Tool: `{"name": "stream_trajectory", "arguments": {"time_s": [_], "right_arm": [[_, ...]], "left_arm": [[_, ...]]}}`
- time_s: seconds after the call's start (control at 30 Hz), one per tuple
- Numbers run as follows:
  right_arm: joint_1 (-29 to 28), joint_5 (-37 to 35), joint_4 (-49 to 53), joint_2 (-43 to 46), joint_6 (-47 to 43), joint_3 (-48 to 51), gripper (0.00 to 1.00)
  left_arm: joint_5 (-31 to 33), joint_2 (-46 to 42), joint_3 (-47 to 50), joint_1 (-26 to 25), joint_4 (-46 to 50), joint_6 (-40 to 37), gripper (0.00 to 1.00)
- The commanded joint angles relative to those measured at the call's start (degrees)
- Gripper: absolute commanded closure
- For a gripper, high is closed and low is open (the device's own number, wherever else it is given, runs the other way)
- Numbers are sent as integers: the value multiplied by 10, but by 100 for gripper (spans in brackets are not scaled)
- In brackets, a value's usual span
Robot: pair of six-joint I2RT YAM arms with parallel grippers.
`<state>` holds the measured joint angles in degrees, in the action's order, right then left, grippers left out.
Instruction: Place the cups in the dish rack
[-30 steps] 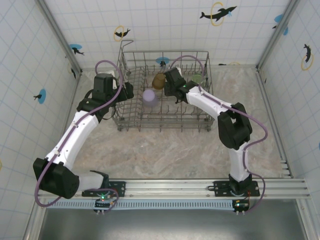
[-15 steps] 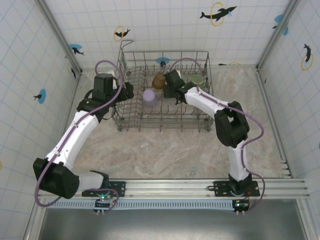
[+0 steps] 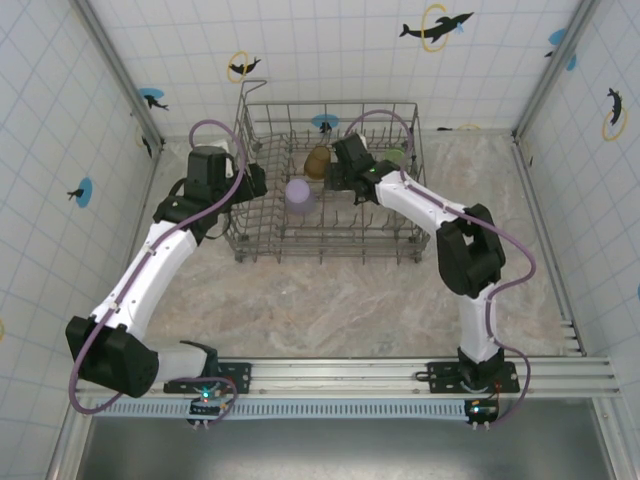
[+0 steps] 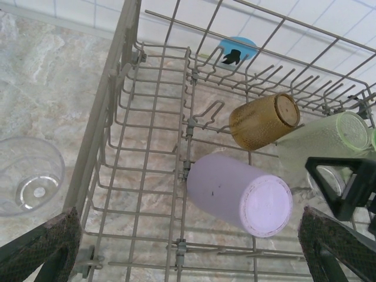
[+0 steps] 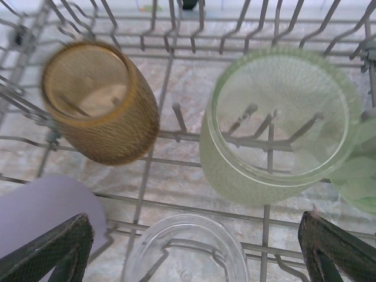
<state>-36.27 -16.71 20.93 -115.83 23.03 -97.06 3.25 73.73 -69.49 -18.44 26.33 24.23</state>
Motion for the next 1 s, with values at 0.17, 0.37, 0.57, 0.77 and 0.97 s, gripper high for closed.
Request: {"name": "stream_trajectory", "arguments": {"time_s": [0.17,0.37,0.57,0.77,0.97], "right_arm": [[-7,27,-20,117,18,67,3],[-9,46,-43,196,21,137,0],[-17,30,-34,265,15,194,0],[-24,21,-45,343,26,281,0],[-26,21,-52,419,43,374,0]], "left_arm": [[87,4,-43,2,58,-1,2],[148,16,-69,3,88,12,2],[171,28,-95,11,106,26,2],[142,58,-140,41,131,35,2],[113,81,-158,86,141,48,2]]}}
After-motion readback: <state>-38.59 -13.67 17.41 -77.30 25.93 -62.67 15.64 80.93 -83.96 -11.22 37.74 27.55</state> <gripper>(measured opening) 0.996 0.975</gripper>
